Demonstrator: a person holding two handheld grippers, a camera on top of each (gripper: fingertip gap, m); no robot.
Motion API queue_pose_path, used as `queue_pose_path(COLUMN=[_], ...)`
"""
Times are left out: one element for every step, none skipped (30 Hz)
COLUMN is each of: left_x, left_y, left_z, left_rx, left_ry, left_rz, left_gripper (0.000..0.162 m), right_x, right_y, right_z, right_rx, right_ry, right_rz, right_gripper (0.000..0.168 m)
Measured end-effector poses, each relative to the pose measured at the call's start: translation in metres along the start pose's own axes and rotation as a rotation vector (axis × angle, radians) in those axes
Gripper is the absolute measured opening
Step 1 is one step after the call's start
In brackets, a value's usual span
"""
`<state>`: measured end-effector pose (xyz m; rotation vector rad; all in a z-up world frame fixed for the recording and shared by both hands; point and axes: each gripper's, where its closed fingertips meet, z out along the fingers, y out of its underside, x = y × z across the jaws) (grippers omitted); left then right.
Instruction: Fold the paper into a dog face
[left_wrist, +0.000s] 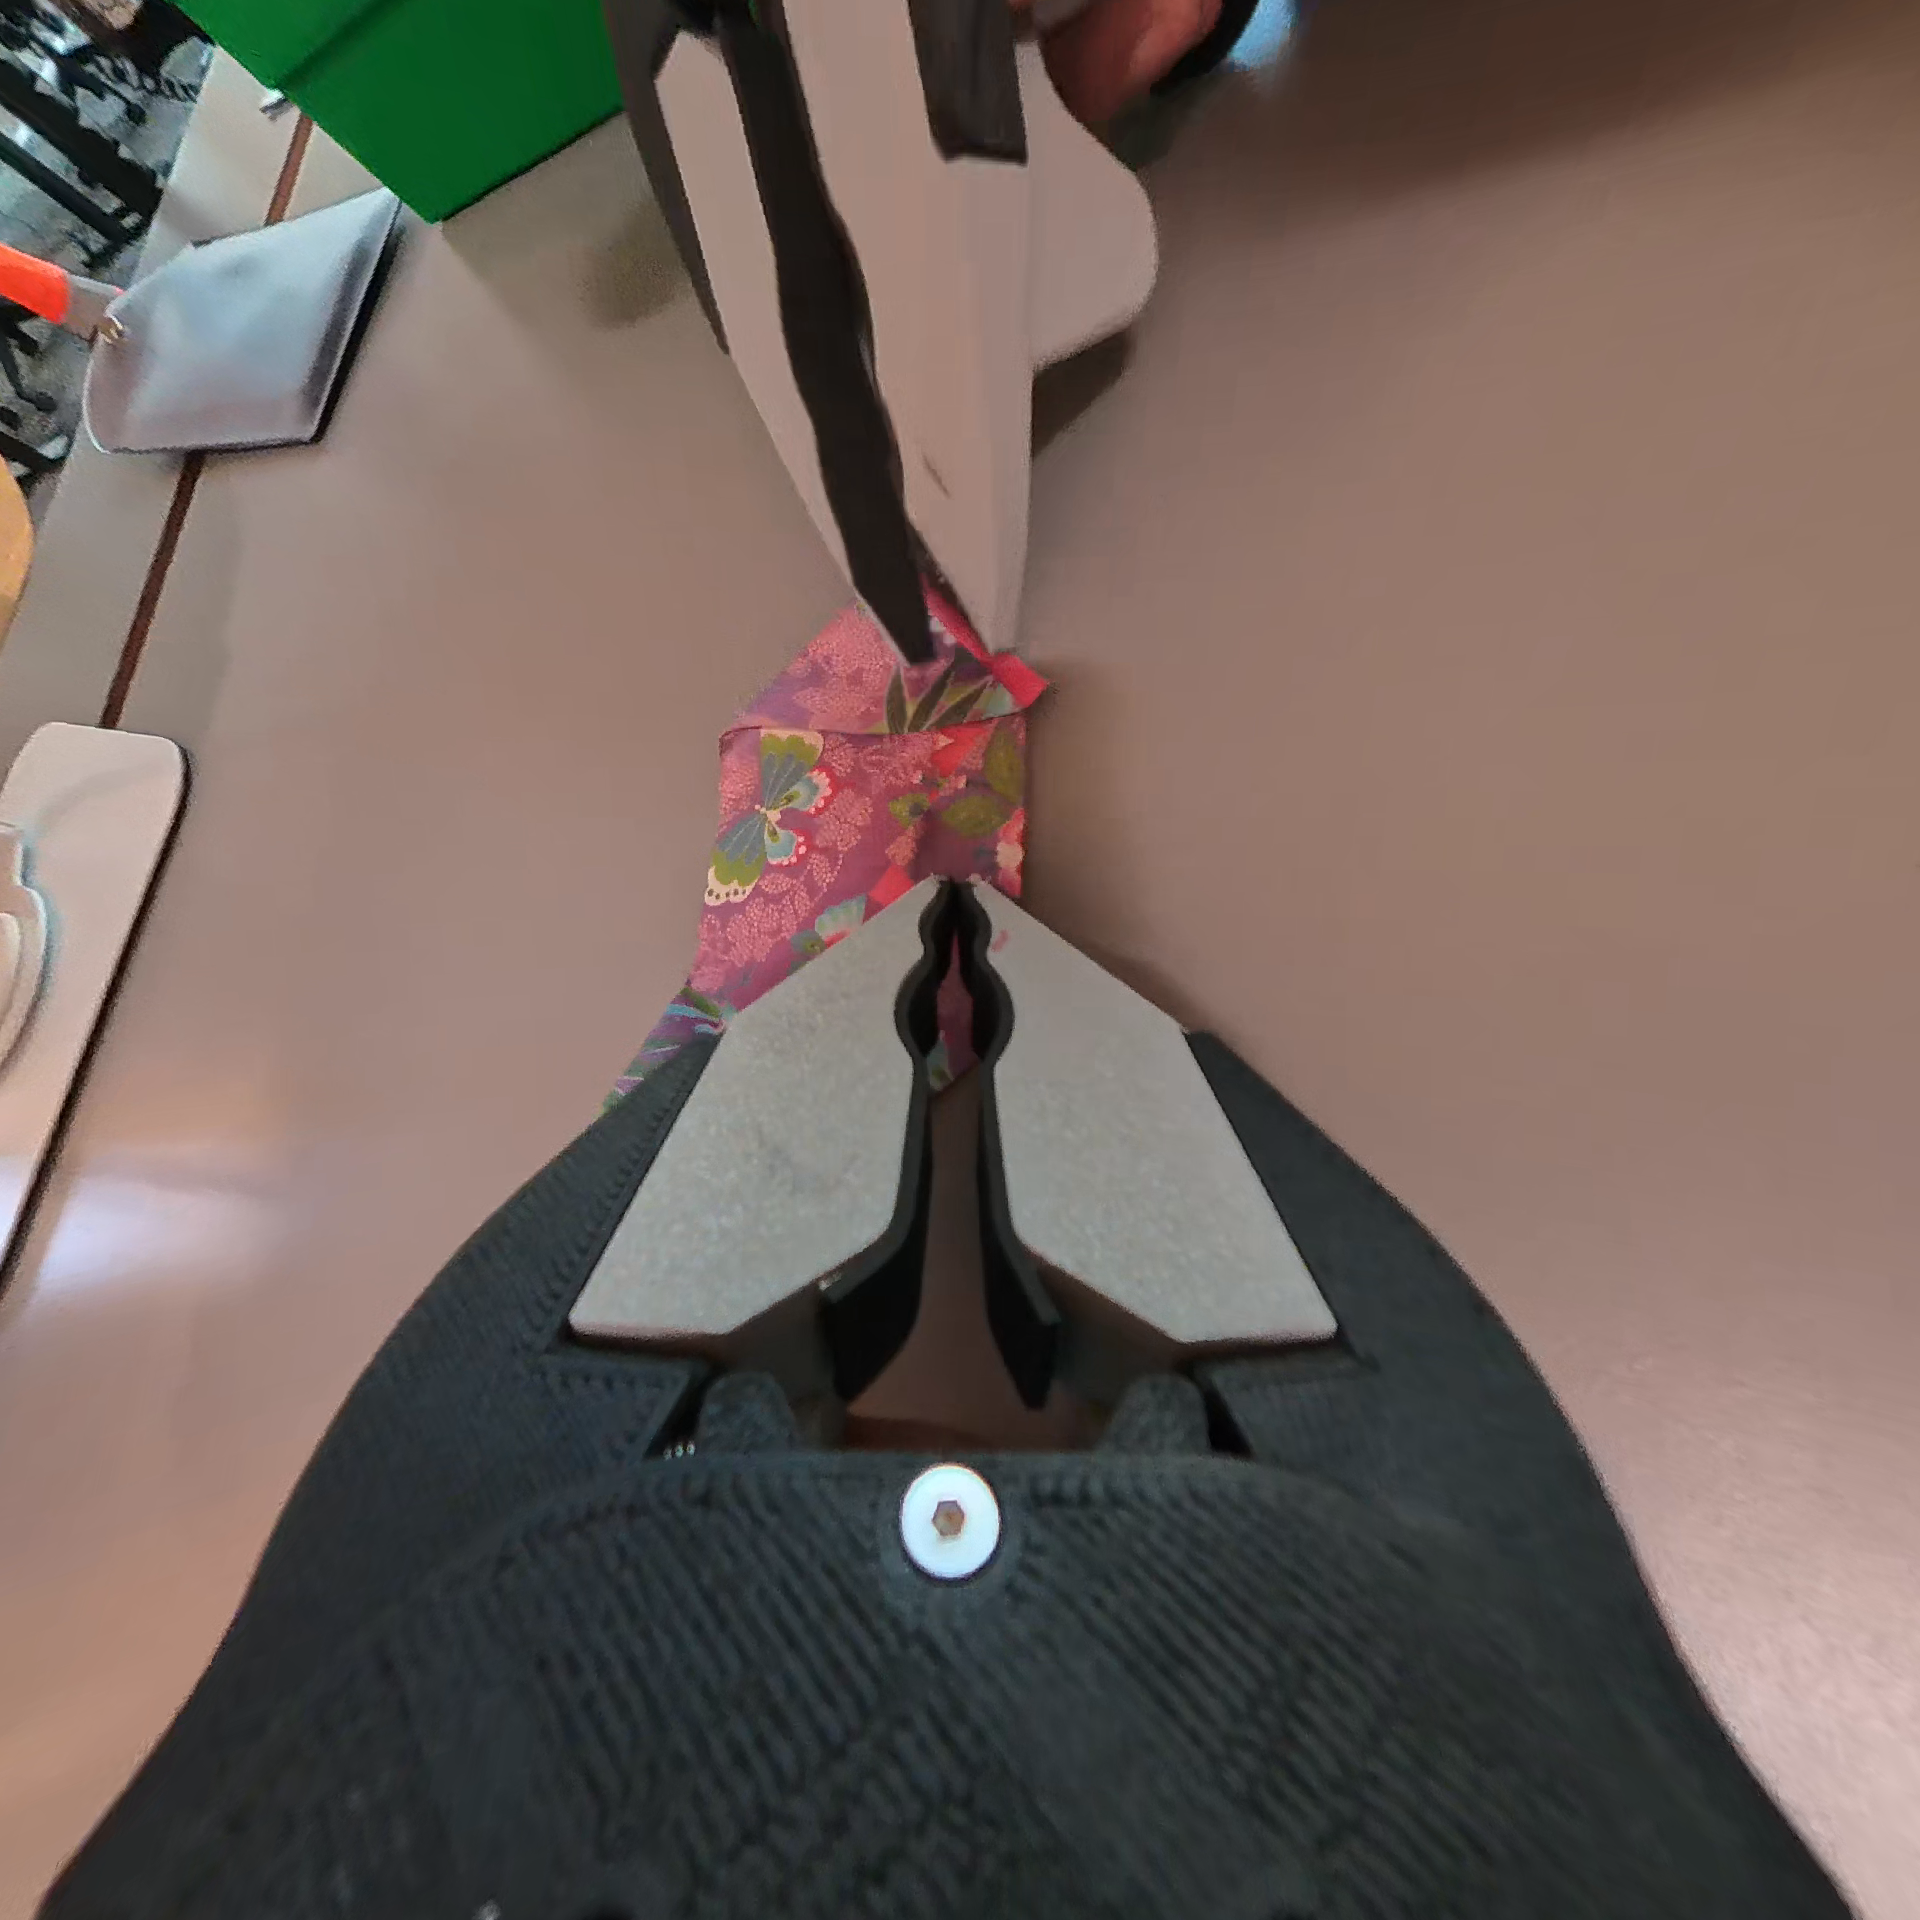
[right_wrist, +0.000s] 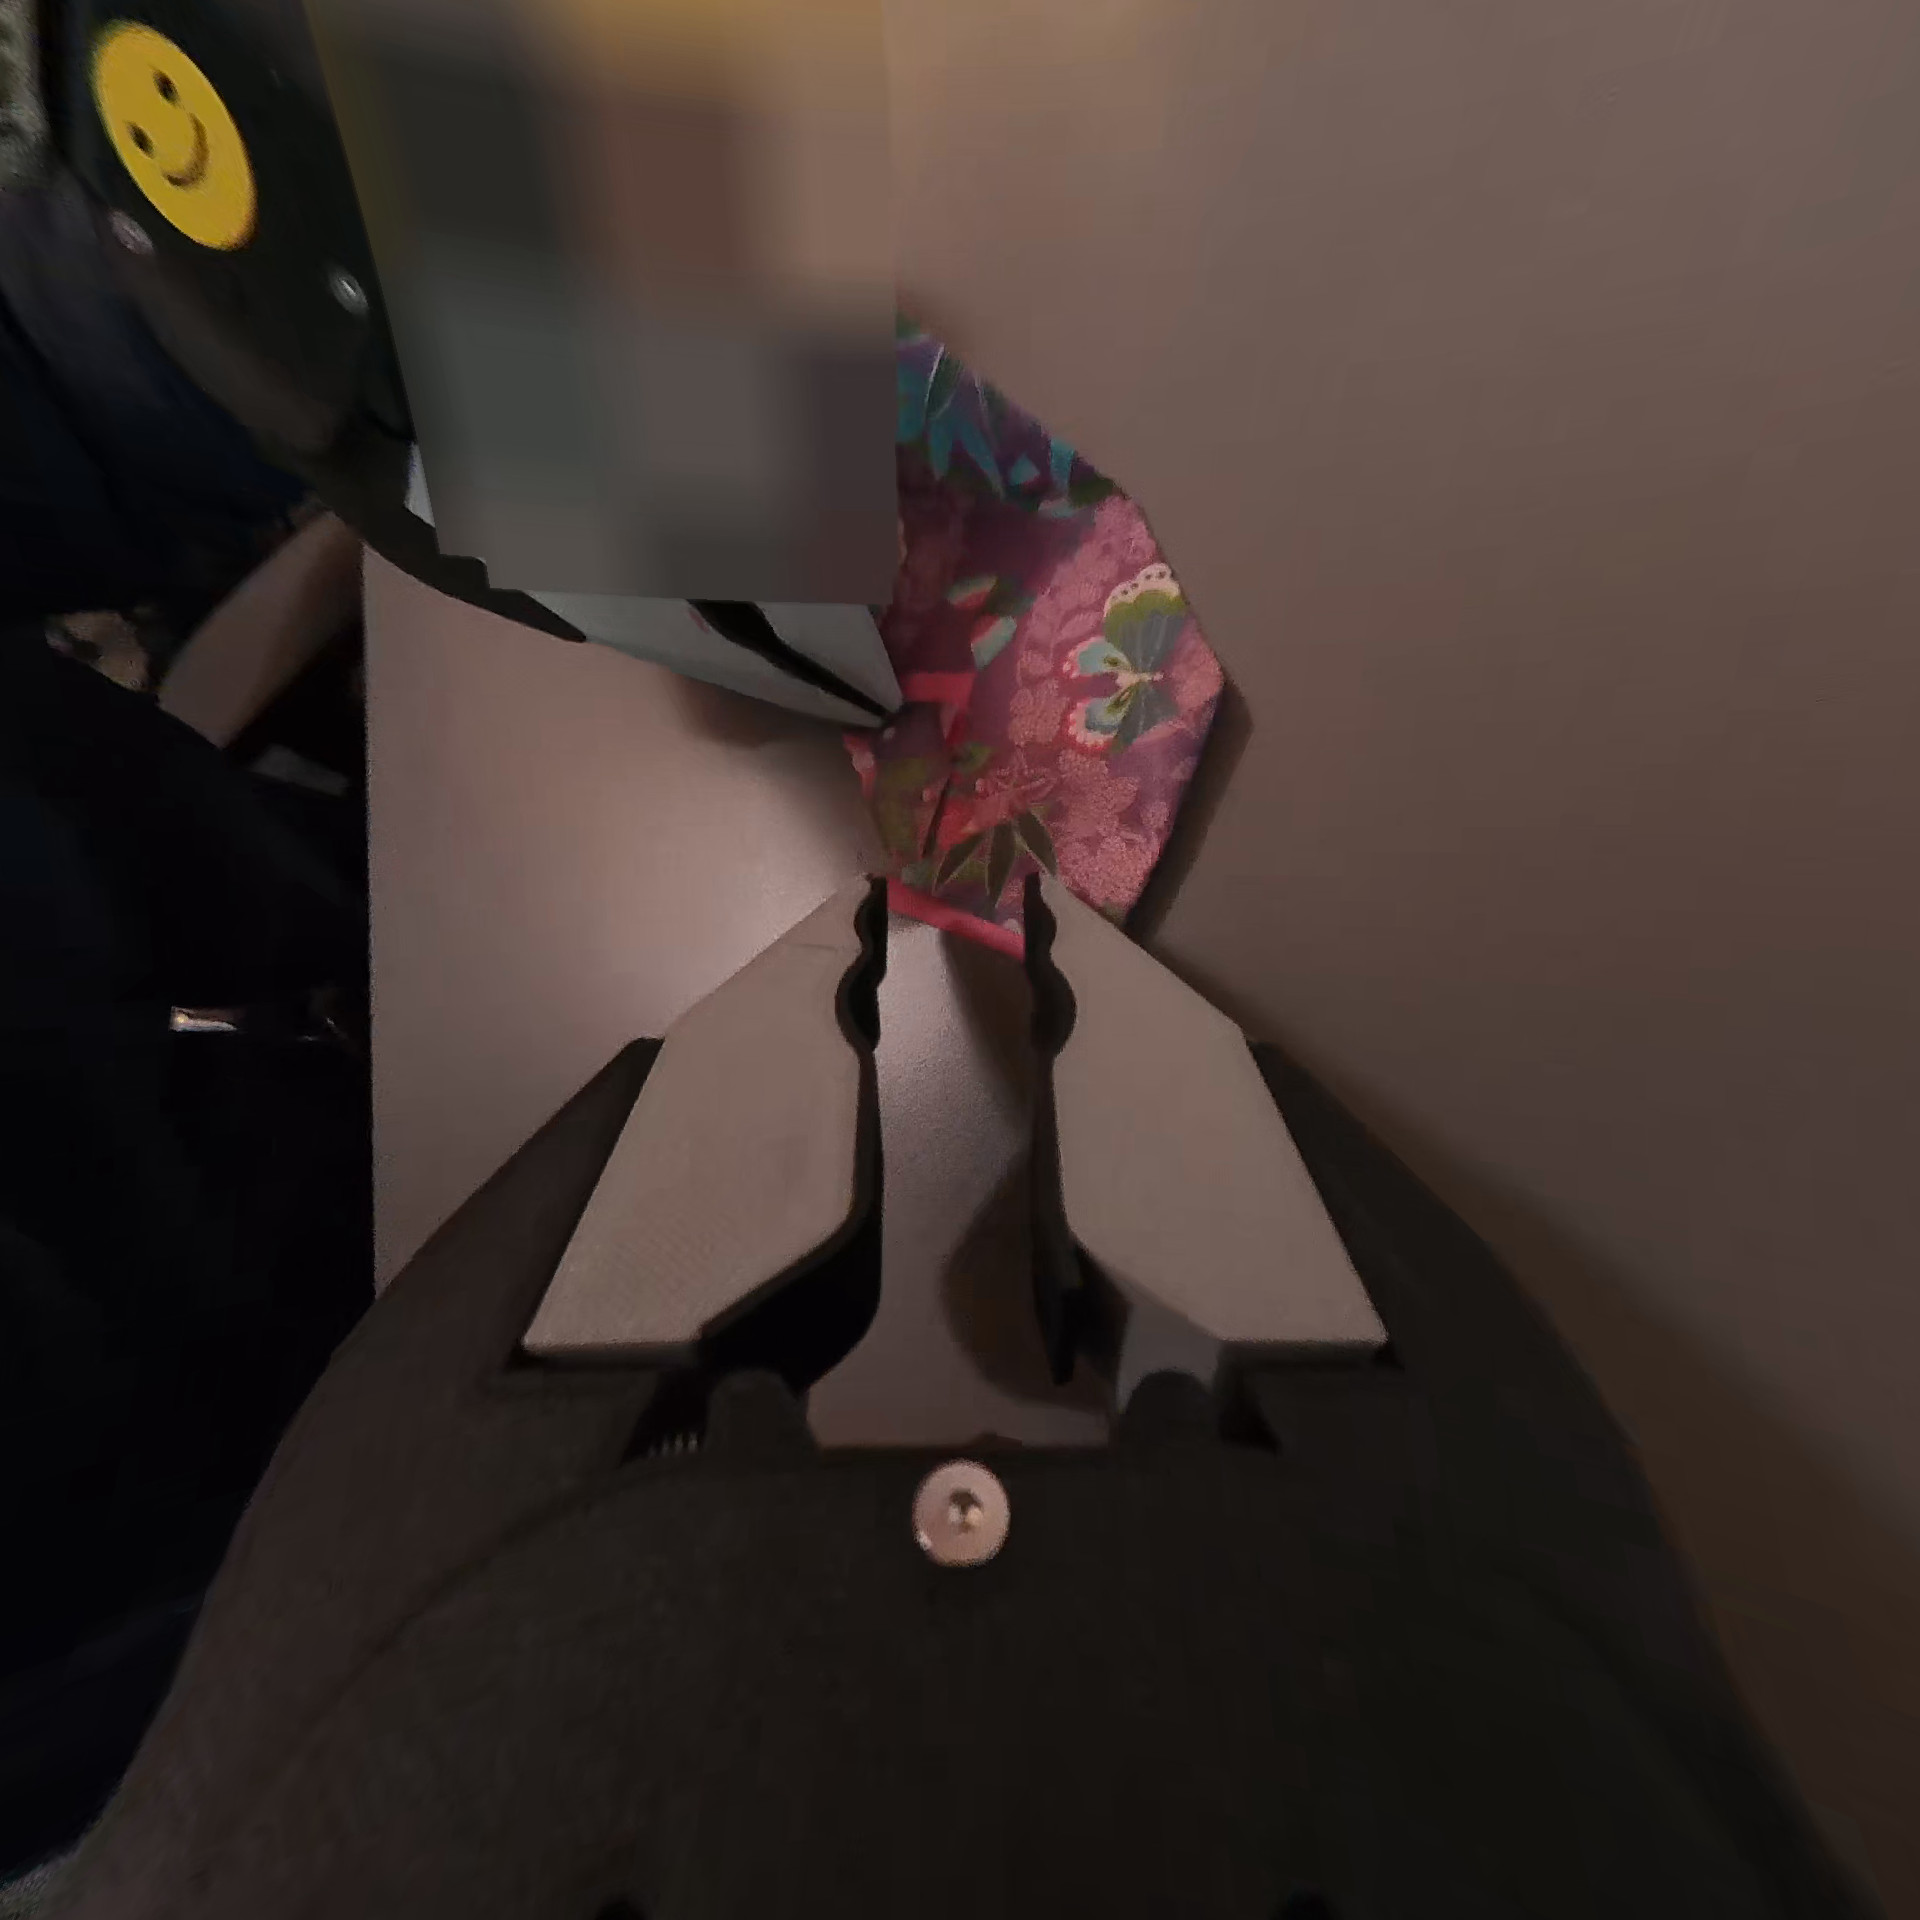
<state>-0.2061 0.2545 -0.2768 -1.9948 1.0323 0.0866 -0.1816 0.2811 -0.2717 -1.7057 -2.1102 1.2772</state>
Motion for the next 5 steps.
queue_pose_path(left_x=[-0.003, -0.007, -0.012, -0.019, -0.024], left_y=[0.000, 0.002, 0.003, 0.002, 0.000], left_z=[-0.002, -0.006, -0.013, -0.022, -0.034], left_rx=[0.004, 0.002, 0.000, 0.012, 0.044], left_ry=[-0.020, -0.045, -0.067, -0.083, -0.082], left_rz=[0.010, 0.015, 0.007, -0.024, -0.070], left_gripper=[0.000, 0.000, 0.000, 0.000, 0.000], right_x=[-0.001, 0.000, 0.001, 0.003, 0.004], right_y=[0.000, -0.001, 0.000, 0.000, 0.000], right_z=[0.002, 0.002, 0.002, 0.002, 0.002], right_rx=[-0.007, -0.016, -0.026, -0.034, -0.039], right_ry=[0.001, 0.005, 0.011, 0.014, 0.008], right_rz=[-0.003, -0.001, 0.003, 0.010, 0.022], right_gripper=[0.019, 0.018, 0.015, 0.012, 0.009])
